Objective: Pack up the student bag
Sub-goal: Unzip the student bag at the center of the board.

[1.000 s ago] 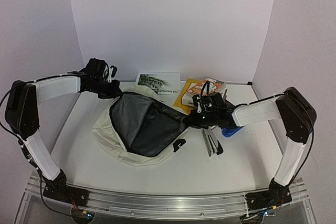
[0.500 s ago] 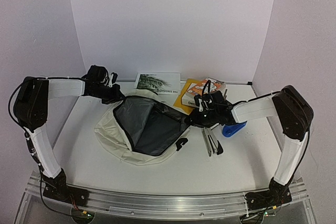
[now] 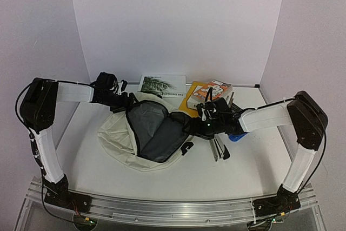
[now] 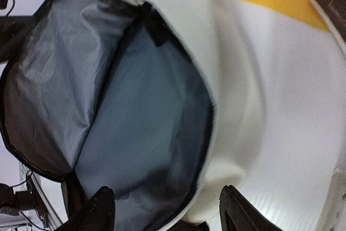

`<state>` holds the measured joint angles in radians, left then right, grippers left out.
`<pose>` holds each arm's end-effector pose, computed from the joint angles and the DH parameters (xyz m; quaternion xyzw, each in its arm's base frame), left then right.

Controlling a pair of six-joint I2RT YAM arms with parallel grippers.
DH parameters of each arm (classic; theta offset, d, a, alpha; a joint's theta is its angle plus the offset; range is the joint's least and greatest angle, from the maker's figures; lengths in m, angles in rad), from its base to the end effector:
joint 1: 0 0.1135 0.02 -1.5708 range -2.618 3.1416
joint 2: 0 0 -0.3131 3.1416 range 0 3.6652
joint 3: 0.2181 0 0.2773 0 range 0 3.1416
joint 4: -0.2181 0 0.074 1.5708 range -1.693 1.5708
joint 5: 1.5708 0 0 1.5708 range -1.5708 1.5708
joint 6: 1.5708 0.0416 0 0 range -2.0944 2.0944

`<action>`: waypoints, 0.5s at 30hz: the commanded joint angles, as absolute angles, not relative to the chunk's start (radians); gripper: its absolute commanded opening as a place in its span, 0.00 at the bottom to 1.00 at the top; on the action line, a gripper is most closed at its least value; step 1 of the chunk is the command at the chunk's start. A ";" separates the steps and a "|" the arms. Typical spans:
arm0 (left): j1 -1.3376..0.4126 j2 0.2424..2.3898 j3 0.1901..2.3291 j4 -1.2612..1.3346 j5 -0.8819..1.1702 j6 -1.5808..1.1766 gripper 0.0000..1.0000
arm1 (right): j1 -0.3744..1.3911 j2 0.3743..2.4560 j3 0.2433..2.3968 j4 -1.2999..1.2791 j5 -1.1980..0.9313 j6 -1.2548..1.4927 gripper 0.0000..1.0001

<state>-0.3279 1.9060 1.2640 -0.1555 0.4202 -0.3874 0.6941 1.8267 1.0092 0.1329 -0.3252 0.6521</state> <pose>0.4243 -0.1623 0.2150 0.0517 0.9077 -0.3100 0.2778 0.3113 0.2764 0.1882 -0.0881 0.8899 0.3781 0.2396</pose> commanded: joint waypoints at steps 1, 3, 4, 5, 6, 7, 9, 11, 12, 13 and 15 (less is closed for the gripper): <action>-0.330 1.779 1.222 -0.137 0.430 -0.364 0.93 | 0.750 1.768 0.984 0.141 -0.289 0.724 0.69; -0.339 1.748 1.198 -0.146 0.429 -0.362 0.98 | 0.766 1.768 0.980 0.144 -0.281 0.743 0.69; -0.350 1.725 1.180 -0.160 0.426 -0.361 0.99 | 0.776 1.774 0.980 0.145 -0.277 0.753 0.68; -0.357 1.713 1.173 -0.167 0.425 -0.359 1.00 | 0.780 1.775 0.981 0.146 -0.276 0.754 0.68; -0.370 1.697 1.156 -0.182 0.420 -0.360 1.00 | 0.786 1.784 0.982 0.146 -0.273 0.762 0.68; -0.383 1.682 1.143 -0.192 0.416 -0.362 1.00 | 0.791 1.790 0.983 0.148 -0.271 0.767 0.67; -0.417 1.652 1.122 -0.211 0.414 -0.372 1.00 | 0.799 1.804 0.987 0.153 -0.272 0.773 0.65; -0.439 1.628 1.100 -0.230 0.400 -0.389 1.00 | 0.804 1.811 0.991 0.157 -0.276 0.777 0.63; -0.448 1.615 1.081 -0.244 0.376 -0.403 1.00 | 0.806 1.815 0.992 0.159 -0.275 0.779 0.62; -0.451 1.606 1.069 -0.260 0.360 -0.417 1.00 | 0.809 1.817 0.992 0.161 -0.275 0.781 0.61; -0.454 1.583 1.052 -0.304 0.275 -0.453 1.00 | 0.814 1.821 0.992 0.165 -0.276 0.784 0.59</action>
<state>-0.4549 1.6398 1.0882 -0.2173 0.3958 -0.3962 0.8021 1.8046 0.9848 0.1360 -0.2970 0.7647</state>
